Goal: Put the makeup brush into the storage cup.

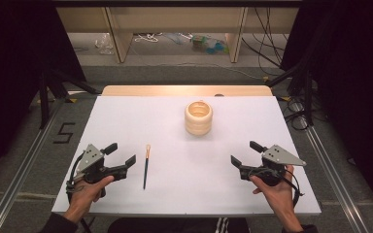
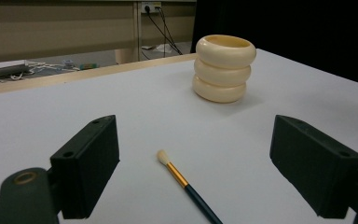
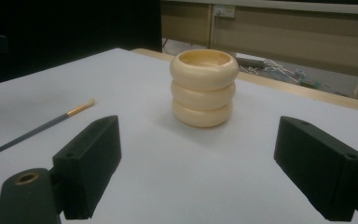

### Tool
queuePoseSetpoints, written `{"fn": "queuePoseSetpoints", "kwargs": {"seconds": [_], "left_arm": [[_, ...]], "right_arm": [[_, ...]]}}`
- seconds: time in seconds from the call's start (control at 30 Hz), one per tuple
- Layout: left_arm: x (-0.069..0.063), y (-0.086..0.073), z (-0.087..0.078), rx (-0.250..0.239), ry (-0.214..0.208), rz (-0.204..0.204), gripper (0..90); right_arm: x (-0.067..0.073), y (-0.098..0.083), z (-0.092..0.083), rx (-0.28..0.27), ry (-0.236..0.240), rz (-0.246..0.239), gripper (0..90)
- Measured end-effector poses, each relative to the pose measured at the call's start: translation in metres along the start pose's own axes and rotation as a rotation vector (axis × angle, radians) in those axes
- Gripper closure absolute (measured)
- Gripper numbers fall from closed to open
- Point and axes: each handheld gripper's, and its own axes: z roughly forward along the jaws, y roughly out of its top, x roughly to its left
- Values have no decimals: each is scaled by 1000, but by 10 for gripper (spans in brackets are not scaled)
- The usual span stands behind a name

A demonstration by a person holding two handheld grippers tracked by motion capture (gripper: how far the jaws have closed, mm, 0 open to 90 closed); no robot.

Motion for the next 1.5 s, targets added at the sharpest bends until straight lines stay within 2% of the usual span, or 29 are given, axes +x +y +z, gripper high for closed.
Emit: {"fn": "queuePoseSetpoints", "kwargs": {"seconds": [0.03,0.1,0.13,0.33,0.6,0.7,0.77,0.83,0.87,0.9,1.0,1.03,1.07,1.13,1.2,1.3,1.33,1.37,1.4,1.47,1.5], "left_arm": [[0,0,0,0,0,0,154],[0,0,0,0,-1,1,154],[-1,0,1,-1,1,-1,155],[-4,0,3,6,-2,-3,156],[-12,2,8,22,-24,20,154],[-13,3,9,33,-20,30,155],[-16,4,12,56,-3,37,154],[-17,5,14,70,-6,42,154],[-21,7,18,96,-6,48,155],[-21,7,18,96,-6,48,155],[-26,11,26,149,-22,58,157],[-26,11,26,149,-22,58,157],[-28,14,30,178,-22,72,158],[-29,19,33,196,-33,84,158],[-30,25,37,214,-33,87,157],[-30,29,41,237,-27,98,157],[-31,32,47,270,-31,103,157],[-31,32,47,270,-31,103,157],[-32,32,50,293,-42,103,160],[-35,34,56,348,-52,141,177],[-35,34,56,348,-52,141,177]], "right_arm": [[0,0,1,-11,1,1,156],[0,0,1,-9,2,0,156],[0,0,0,9,-3,-2,156],[0,0,0,5,2,-2,156],[1,0,1,5,-3,-2,157],[1,0,1,13,1,-3,157],[1,0,2,3,-8,-2,157],[1,0,2,3,-2,-2,157],[1,0,2,4,-1,-1,157],[1,0,2,4,-1,-1,157],[1,0,2,4,-3,-5,158],[1,0,2,4,-3,-5,158],[2,0,2,20,2,-7,158],[2,0,2,24,7,-6,159],[3,-1,4,4,16,-2,159],[3,-1,4,5,12,-3,160],[2,0,2,26,5,-8,160],[2,0,2,26,5,-8,160],[3,-1,4,7,15,-3,160],[3,-1,4,8,15,-3,161],[3,-1,4,8,15,-3,161]]}}
